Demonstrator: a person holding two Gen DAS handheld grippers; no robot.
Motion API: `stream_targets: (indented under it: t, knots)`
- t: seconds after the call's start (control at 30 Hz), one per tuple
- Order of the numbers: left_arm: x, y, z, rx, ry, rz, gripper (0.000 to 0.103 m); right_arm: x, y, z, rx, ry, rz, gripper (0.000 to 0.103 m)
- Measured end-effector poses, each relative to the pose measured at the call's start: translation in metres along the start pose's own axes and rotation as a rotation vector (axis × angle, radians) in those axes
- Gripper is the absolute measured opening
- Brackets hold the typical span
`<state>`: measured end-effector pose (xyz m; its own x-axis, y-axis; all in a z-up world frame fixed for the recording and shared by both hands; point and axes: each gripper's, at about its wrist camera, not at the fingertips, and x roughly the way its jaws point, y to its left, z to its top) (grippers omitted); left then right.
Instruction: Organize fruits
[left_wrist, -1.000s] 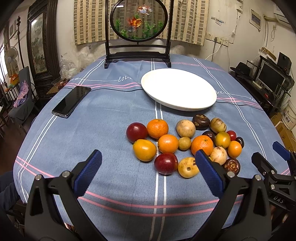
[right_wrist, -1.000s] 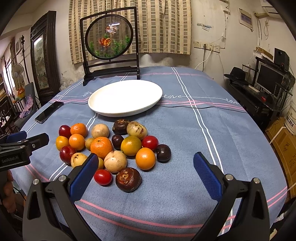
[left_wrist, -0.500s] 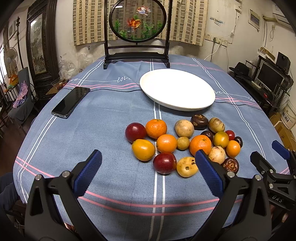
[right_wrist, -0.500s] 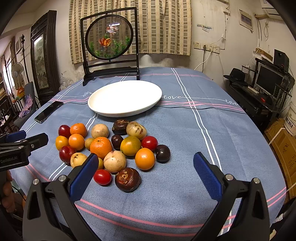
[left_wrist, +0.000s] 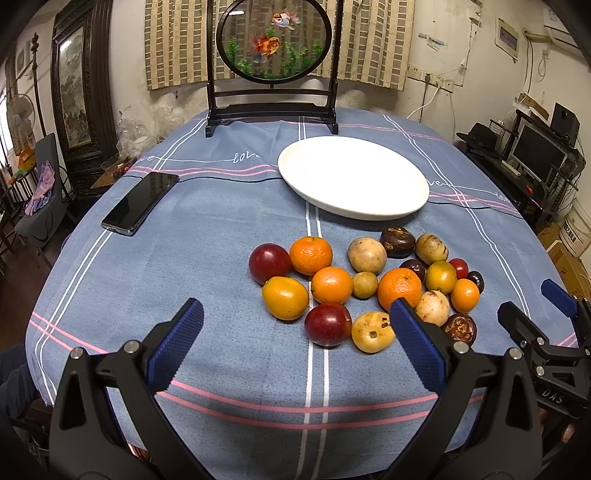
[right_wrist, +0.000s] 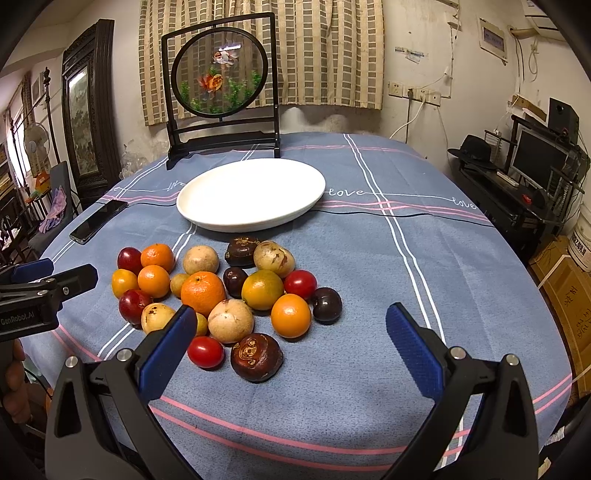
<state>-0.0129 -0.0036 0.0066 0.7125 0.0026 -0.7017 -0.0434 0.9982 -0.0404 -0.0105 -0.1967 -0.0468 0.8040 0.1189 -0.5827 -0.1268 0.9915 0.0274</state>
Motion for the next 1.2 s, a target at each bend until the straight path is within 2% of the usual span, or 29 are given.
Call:
stream_targets:
  t: [0.97, 1.2]
  knots:
    - [0.002, 0.0, -0.001, 0.002, 0.005, 0.003, 0.101, 0.002, -0.001, 0.001, 0.004, 0.007, -0.003, 0.102]
    - [0.01, 0.014, -0.006, 0.024, 0.008, 0.024, 0.101, 0.002, -0.01, -0.007, -0.025, -0.001, 0.013, 0.102]
